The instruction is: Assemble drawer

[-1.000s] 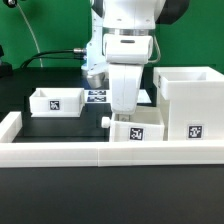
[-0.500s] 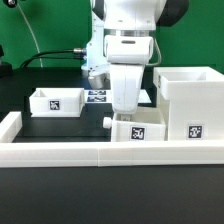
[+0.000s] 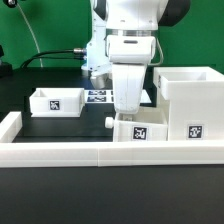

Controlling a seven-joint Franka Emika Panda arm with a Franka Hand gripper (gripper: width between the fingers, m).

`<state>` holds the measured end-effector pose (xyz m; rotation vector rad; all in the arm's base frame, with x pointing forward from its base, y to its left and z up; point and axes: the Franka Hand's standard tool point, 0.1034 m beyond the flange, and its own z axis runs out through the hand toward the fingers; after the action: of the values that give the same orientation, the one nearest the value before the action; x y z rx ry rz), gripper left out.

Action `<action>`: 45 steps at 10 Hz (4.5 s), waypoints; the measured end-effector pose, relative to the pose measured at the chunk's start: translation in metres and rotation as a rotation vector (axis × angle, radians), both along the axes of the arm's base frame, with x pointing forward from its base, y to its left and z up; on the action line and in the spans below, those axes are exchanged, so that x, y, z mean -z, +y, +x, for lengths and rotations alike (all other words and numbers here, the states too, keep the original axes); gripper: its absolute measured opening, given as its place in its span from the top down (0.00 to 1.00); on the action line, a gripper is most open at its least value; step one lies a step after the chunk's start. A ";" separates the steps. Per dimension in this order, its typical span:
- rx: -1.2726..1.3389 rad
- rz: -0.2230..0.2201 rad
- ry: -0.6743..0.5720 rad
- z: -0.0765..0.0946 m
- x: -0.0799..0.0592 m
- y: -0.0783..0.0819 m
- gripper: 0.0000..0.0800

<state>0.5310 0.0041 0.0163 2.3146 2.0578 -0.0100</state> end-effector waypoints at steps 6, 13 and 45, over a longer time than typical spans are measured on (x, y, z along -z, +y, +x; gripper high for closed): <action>-0.009 -0.008 0.026 -0.001 -0.001 -0.003 0.95; -0.061 -0.007 0.018 -0.003 -0.008 -0.011 0.95; -0.019 0.042 0.035 -0.008 0.000 -0.008 0.95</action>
Offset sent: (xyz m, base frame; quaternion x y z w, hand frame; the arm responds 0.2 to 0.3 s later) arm -0.0015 -0.0055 0.0078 0.0079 -0.0031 -0.0127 0.9999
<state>0.5230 -0.0034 0.0167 2.3347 2.1170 -0.0065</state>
